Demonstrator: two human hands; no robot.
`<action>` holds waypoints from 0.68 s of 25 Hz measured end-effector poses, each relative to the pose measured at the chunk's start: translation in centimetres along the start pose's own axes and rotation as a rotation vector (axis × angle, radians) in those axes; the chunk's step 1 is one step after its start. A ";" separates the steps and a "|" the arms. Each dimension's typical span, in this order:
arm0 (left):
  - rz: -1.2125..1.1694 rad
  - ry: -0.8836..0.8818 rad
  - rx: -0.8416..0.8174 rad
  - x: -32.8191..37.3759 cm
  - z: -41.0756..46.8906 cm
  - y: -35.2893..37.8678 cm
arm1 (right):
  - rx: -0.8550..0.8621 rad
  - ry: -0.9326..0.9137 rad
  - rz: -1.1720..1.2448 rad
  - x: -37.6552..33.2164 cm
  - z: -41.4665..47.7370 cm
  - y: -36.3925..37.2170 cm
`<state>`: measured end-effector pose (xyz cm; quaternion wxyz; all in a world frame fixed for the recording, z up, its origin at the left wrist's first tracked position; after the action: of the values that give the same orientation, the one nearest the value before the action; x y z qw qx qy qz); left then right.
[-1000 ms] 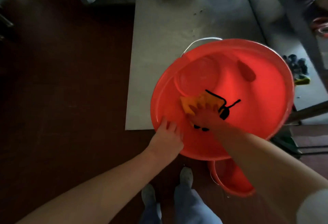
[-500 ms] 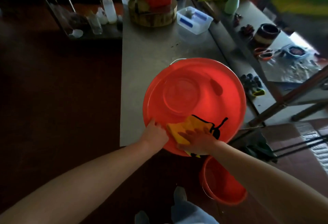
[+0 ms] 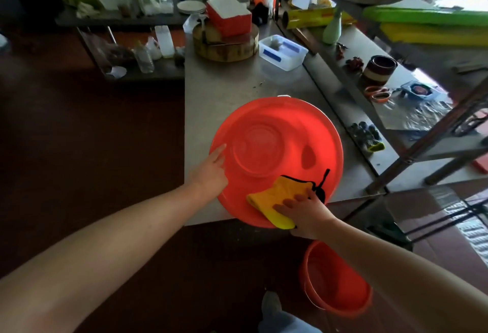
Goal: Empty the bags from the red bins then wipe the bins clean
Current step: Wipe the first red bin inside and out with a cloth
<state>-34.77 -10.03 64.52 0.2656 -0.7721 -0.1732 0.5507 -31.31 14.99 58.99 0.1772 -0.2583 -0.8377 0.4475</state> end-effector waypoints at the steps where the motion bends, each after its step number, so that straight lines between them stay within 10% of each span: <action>1: -0.045 -0.055 -0.034 0.4 -0.7 -1.0 | -0.005 0.002 0.001 0.0 0.1 0.2; 8: -0.463 0.004 0.163 10.4 -2.2 -4.4 | 0.040 0.045 0.123 1.2 -0.3 1.5; 17: -0.339 0.094 0.284 12.3 -2.2 -3.9 | 0.006 0.136 0.462 3.3 6.3 4.5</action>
<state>-28.47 -0.53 58.07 0.4681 -0.7116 -0.2088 0.4807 -36.05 14.92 52.06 0.1269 -0.4719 -0.7412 0.4603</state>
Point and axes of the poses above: each hand's wrist, its own z-axis towards the middle knuckle, its own y-axis out of the palm, x = y × z, the point moved 5 cm from there along z, towards the middle knuckle, and after that the axes turned 12 degrees about -y, right-handed, at the moved point
